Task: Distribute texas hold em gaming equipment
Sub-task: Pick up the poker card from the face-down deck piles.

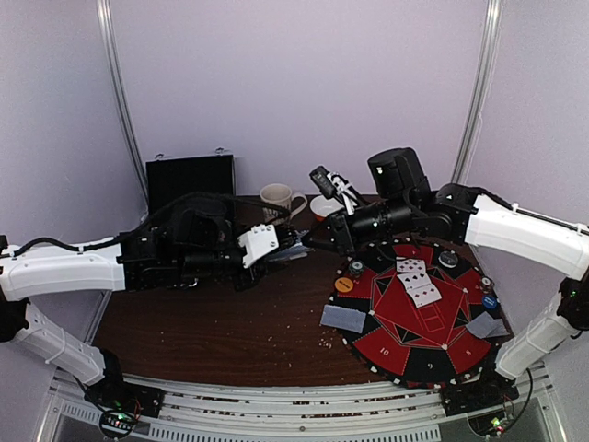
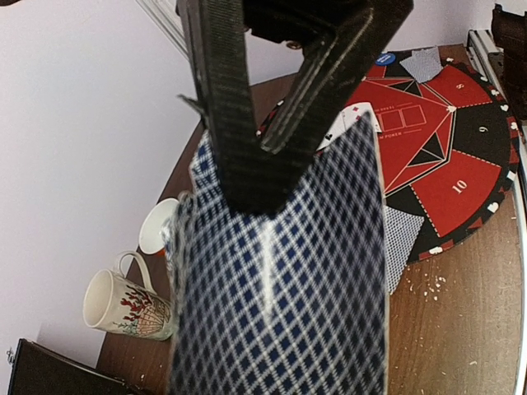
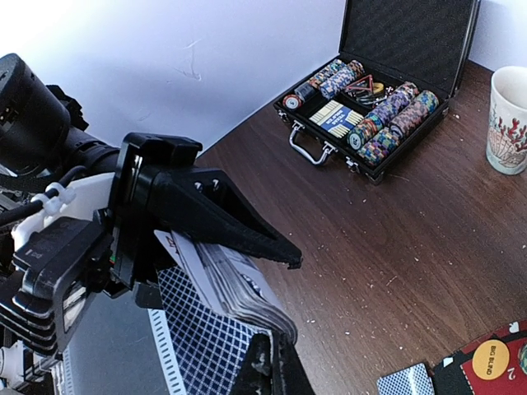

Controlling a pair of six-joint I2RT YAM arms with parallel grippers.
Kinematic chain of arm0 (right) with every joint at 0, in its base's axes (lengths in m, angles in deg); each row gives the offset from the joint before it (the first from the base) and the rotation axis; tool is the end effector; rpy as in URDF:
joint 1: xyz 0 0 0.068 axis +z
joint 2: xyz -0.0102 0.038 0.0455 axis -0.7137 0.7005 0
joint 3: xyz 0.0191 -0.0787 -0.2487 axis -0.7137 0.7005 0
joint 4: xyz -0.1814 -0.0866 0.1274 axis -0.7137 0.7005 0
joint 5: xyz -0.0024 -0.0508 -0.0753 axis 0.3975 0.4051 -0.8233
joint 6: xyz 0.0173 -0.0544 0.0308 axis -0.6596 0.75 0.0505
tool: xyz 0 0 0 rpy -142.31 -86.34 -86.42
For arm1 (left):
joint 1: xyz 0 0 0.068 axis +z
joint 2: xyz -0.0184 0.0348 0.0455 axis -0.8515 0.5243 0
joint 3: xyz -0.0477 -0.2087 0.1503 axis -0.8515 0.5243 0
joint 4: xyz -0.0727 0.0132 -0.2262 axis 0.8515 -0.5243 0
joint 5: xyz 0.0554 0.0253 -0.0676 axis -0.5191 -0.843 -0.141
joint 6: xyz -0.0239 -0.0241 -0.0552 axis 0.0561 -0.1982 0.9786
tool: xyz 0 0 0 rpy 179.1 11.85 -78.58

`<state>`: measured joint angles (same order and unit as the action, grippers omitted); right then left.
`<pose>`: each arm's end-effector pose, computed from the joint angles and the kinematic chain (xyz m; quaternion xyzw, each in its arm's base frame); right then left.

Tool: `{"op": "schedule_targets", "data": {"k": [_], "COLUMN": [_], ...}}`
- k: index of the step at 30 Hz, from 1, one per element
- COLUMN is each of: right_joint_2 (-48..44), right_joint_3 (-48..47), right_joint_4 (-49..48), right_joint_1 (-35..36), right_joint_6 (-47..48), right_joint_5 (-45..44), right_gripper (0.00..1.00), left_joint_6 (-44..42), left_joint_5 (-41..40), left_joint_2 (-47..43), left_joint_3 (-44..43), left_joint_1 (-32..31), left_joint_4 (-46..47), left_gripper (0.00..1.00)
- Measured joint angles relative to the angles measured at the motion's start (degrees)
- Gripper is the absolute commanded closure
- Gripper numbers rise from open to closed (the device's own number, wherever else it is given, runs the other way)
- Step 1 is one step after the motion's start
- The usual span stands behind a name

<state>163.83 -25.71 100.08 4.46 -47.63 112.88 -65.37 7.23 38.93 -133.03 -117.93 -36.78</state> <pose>0.1915 0.2652 0.3479 -0.3679 0.7359 0.4572 0.3377 0.1520 -0.2559 0.2954 0.5489 0.6376 -0.1597 0.5163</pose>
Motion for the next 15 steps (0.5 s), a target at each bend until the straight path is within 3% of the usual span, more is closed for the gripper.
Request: {"op": "schedule_targets", "data": {"k": [9, 15], "right_joint_2": [-0.7, -6.3], "right_joint_3": [-4.1, -4.3], "right_joint_4": [8.4, 14.4], "right_joint_1": [-0.8, -5.7], "right_joint_6": [3.1, 4.7], "right_joint_5": [-3.3, -6.3], "right_gripper": [1.0, 1.0], "left_joint_6": [0.0, 0.0], "left_joint_5": [0.0, 0.2], "left_joint_2": [0.2, 0.2], "left_joint_3": [0.0, 0.0], "left_joint_1": [0.0, 0.0], "left_joint_4": [0.1, 0.1], "left_gripper": [0.68, 0.68]}}
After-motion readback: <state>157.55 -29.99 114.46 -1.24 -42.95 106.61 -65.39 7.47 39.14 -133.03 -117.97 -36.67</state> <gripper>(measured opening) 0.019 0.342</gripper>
